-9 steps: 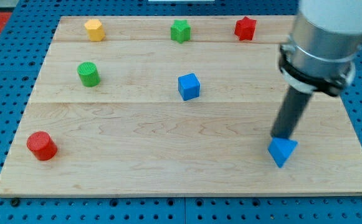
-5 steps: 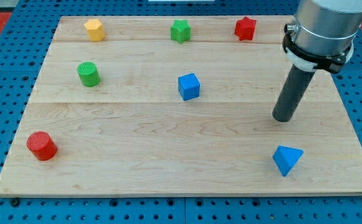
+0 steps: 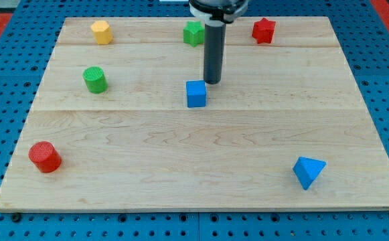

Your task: Push the blue cube towards the bottom center

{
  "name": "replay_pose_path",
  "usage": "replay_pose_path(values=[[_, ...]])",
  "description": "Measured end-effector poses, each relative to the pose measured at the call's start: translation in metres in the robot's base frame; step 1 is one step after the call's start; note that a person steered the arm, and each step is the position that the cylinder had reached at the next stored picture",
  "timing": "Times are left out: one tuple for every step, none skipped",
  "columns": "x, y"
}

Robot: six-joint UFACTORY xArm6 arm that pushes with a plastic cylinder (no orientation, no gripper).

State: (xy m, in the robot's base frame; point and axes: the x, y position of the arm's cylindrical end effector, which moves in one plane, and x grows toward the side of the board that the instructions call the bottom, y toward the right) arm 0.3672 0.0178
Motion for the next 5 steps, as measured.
replay_pose_path(values=[[0.020,-0.053],[0.087,-0.053],[0.046,-0.061],[0.007,-0.054],[0.026,-0.008]])
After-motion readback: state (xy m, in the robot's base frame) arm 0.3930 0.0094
